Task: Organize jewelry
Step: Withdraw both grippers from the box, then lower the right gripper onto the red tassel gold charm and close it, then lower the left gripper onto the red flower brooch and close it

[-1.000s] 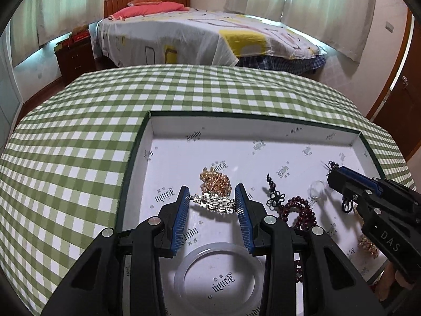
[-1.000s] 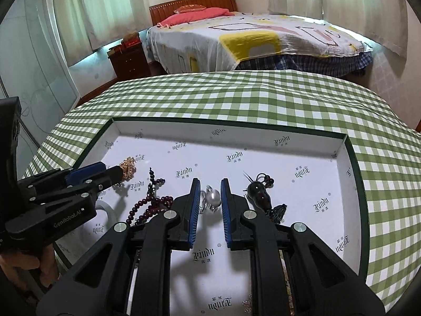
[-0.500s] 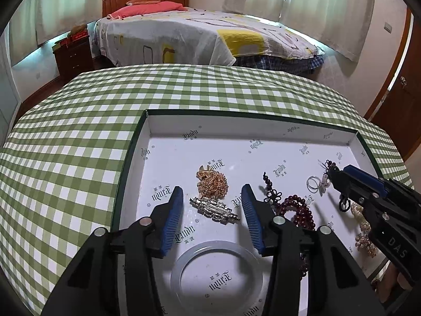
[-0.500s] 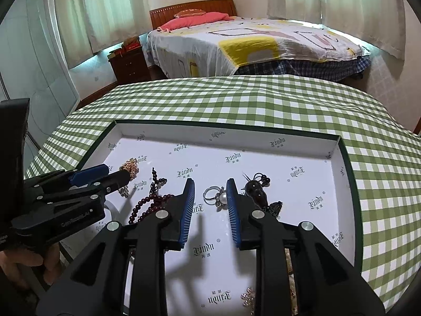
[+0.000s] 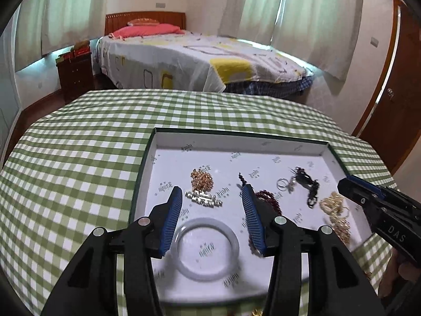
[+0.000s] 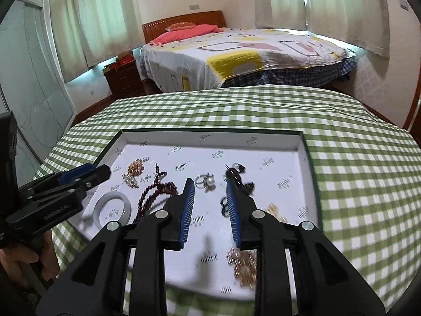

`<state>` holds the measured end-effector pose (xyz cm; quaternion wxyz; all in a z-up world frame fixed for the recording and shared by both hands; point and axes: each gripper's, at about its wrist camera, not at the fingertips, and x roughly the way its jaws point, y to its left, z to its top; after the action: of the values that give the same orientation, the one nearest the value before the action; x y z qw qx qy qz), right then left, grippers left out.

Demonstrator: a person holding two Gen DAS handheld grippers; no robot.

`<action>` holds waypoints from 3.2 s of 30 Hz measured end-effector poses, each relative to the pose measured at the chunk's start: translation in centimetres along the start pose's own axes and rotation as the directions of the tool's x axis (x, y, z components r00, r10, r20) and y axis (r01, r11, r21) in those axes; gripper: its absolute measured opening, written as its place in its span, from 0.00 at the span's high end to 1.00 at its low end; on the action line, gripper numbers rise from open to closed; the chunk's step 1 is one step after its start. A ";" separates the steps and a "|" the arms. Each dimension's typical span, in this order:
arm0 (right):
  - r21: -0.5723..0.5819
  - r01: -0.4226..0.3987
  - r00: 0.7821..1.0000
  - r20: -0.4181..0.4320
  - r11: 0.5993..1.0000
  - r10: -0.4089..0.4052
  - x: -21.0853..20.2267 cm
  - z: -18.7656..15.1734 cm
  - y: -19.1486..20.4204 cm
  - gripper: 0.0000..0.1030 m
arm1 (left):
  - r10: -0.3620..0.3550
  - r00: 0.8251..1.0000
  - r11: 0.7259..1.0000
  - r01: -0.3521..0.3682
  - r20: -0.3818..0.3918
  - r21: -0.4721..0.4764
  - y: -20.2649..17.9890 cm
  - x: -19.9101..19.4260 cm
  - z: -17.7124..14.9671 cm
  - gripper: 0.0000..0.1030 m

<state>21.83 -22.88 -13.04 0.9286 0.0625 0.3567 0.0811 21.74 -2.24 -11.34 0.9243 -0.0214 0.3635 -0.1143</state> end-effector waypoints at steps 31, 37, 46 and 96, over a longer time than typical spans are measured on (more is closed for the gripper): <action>0.066 0.104 0.986 -0.136 0.992 -0.094 -4.2 -10.6 -2.5 0.75 | 0.051 0.998 0.998 -0.050 -0.029 0.026 0.0 -5.4 -8.2 0.54; 0.066 0.101 0.985 -0.143 0.993 -0.091 -3.9 -10.8 -2.5 0.75 | 0.044 0.998 0.999 -0.043 -0.035 0.032 -0.3 -5.3 -8.6 0.54; 0.083 0.095 0.985 -0.154 0.992 -0.081 -4.4 -11.0 -2.9 0.75 | 0.039 0.998 0.999 -0.038 -0.045 0.033 -0.4 -5.0 -8.7 0.54; 0.039 0.050 0.993 -0.110 0.998 -0.046 -4.5 -10.5 -1.0 0.93 | -0.074 0.993 0.991 0.083 -0.089 0.108 -2.7 -3.1 -9.5 0.87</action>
<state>11.58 -24.16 -18.06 0.9079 0.0689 0.4099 0.0545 12.52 -3.77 -15.93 0.9025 0.0211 0.3944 -0.1716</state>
